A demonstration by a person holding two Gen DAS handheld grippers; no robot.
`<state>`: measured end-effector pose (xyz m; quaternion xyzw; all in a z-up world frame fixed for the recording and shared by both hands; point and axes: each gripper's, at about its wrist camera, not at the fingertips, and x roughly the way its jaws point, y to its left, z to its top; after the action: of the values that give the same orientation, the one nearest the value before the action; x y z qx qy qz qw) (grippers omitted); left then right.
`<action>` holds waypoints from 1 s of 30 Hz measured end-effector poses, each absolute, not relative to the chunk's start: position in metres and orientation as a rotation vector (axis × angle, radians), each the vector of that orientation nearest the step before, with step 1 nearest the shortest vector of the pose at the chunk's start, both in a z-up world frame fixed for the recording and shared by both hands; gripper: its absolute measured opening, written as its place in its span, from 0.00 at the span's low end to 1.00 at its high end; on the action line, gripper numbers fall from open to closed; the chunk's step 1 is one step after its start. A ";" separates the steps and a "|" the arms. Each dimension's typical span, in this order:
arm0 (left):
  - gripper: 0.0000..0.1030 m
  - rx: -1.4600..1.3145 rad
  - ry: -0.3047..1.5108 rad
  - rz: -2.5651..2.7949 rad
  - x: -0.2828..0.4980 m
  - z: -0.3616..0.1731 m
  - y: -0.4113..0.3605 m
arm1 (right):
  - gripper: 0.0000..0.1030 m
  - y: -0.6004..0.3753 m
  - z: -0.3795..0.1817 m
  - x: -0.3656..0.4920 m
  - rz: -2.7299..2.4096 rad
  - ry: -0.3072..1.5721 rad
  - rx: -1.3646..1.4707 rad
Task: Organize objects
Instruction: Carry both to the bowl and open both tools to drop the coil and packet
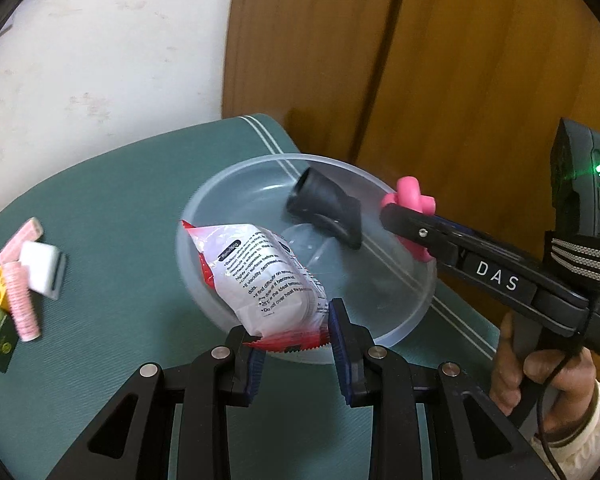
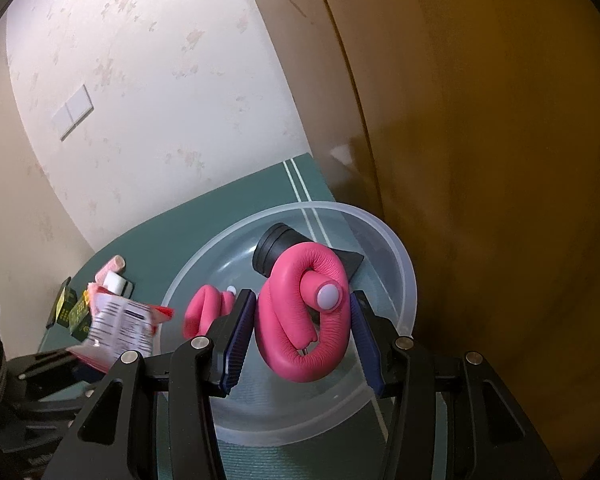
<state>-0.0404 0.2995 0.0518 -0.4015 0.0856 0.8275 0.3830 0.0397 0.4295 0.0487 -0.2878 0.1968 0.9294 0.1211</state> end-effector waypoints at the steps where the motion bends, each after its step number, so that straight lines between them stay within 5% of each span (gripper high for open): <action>1: 0.31 -1.024 0.221 2.104 -0.040 0.051 0.302 | 0.48 0.430 0.048 0.040 2.712 0.576 -0.840; 14: 0.33 -1.044 0.230 2.068 -0.042 0.045 0.312 | 0.48 0.431 0.049 0.038 2.710 0.575 -0.844; 22: 0.64 -1.033 0.221 2.089 -0.041 0.048 0.308 | 0.48 0.432 0.048 0.037 2.712 0.575 -0.846; 30: 0.65 -1.016 0.223 2.157 -0.042 0.050 0.303 | 0.48 0.432 0.047 0.038 2.706 0.572 -0.846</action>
<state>-0.0419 0.3034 0.0500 -0.3950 0.0866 0.8386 0.3649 0.0381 0.4320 0.0475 -0.2903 0.1962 0.9284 0.1241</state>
